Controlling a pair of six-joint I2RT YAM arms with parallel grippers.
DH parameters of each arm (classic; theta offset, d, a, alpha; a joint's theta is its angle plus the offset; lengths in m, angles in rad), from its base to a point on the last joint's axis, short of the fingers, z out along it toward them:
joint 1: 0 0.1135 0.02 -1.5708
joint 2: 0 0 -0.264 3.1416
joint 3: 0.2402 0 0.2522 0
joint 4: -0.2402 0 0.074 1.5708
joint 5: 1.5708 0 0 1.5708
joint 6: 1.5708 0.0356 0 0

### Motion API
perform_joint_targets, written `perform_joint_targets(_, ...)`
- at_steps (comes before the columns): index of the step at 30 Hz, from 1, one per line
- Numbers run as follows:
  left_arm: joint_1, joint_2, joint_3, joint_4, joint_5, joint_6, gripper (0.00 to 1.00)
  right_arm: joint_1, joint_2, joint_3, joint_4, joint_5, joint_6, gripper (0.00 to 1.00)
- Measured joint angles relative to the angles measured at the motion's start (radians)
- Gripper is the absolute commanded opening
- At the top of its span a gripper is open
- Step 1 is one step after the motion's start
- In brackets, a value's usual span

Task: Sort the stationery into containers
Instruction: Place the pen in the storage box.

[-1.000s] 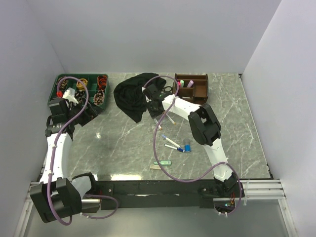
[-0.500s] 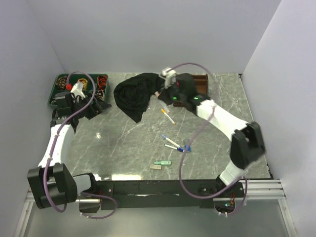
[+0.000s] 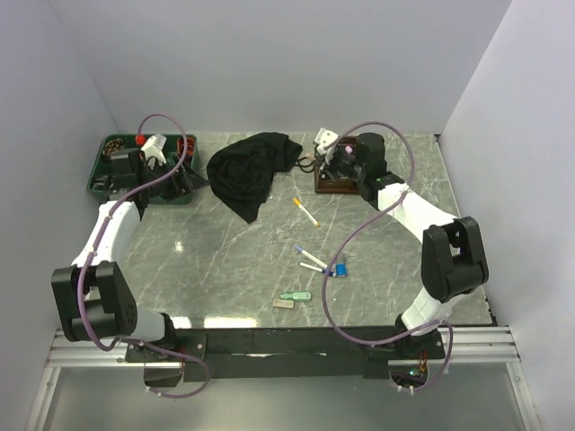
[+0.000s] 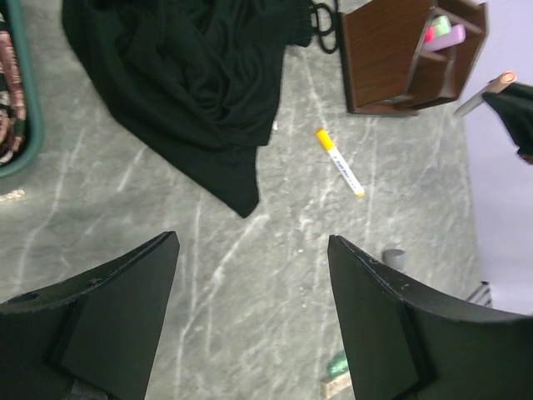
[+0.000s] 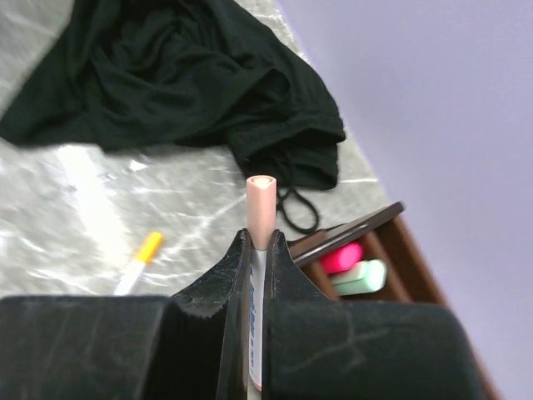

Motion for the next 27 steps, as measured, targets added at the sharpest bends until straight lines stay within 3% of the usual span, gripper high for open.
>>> perform_joint_targets(12, 0.000, 0.040, 0.038, -0.080, -0.040, 0.135, 0.79, -0.076, 0.151, 0.007, 0.015, -0.075, -0.267, 0.00)
perform_joint_targets(27, -0.058, 0.092, 0.106, -0.153, -0.100, 0.236, 0.81, -0.127, 0.276, 0.077, 0.061, -0.117, -0.340, 0.01)
